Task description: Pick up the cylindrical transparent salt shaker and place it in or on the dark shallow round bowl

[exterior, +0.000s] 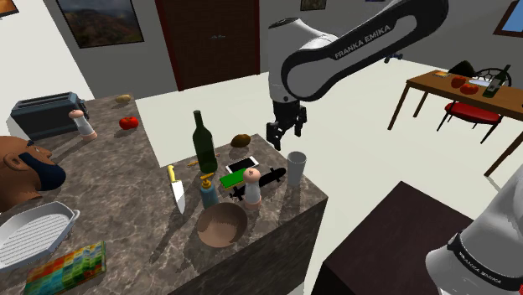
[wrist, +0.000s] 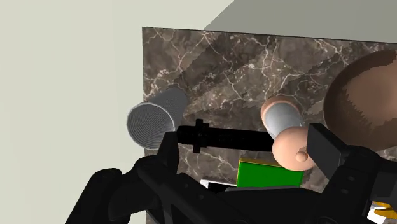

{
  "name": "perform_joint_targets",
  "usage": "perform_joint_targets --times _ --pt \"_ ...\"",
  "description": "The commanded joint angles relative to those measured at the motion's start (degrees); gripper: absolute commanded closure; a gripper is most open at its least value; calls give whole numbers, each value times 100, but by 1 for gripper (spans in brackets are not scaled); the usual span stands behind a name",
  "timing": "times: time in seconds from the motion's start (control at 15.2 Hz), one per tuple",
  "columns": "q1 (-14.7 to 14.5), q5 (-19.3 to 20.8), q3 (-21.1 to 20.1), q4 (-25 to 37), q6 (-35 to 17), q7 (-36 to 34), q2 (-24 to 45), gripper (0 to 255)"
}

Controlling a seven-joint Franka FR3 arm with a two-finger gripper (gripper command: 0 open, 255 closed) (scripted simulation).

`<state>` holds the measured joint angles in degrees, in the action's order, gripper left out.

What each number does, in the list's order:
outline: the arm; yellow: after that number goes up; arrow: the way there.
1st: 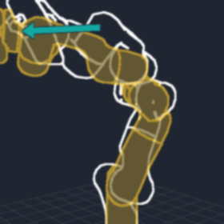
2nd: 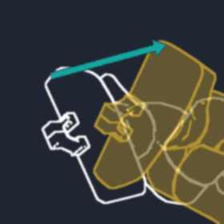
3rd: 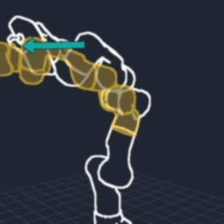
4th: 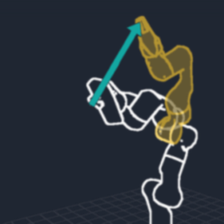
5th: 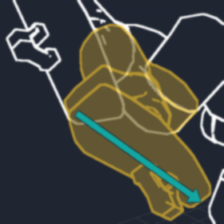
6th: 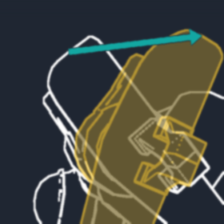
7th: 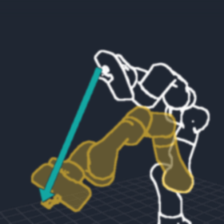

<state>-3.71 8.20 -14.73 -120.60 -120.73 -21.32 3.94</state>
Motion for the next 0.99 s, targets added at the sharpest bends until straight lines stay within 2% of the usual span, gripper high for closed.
perform_joint_targets --times 0.0,0.4,0.79,0.92 --pt "-72 129 -42 255 -75 -173 416 0" --pt "-375 523 -42 1260 -163 -608 1771 0" --pt "-751 788 50 2520 -40 -859 3126 0" --pt "-753 815 73 2470 -160 -876 3196 0"
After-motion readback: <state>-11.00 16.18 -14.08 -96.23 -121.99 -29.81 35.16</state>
